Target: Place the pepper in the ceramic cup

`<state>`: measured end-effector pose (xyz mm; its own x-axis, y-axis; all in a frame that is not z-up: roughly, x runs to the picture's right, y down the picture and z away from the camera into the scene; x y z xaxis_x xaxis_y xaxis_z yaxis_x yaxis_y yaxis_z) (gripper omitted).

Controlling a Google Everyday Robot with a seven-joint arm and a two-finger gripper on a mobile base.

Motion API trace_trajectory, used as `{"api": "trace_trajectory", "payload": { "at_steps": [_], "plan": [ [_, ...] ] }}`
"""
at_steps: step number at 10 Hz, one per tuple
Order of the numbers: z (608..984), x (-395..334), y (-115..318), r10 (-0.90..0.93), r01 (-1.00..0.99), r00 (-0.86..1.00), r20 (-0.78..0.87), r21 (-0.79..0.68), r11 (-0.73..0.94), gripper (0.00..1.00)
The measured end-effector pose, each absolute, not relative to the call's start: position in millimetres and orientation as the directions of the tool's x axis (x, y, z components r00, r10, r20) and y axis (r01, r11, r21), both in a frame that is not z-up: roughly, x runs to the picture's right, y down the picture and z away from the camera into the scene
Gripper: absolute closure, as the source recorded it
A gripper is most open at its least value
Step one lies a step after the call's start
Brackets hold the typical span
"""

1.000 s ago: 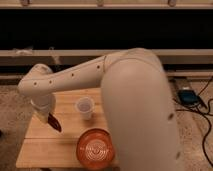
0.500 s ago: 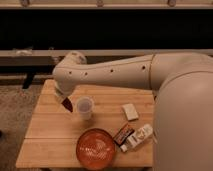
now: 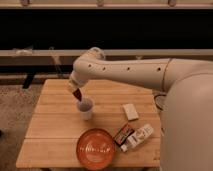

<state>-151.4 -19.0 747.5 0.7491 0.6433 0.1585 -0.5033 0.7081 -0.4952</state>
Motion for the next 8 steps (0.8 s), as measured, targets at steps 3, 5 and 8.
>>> {"api": "trace_trajectory", "payload": {
  "at_steps": [3,5,8],
  "plan": [
    [751,-138,-6,0.652,-0.512,0.748,0.122,-0.519,0.684,0.62],
    [755,-136,3,0.655,-0.511,0.748,0.105,-0.537,0.671,0.46],
    [761,-132,15,0.657,-0.513,0.749,0.077,-0.559,0.651,0.2]
  ]
}}
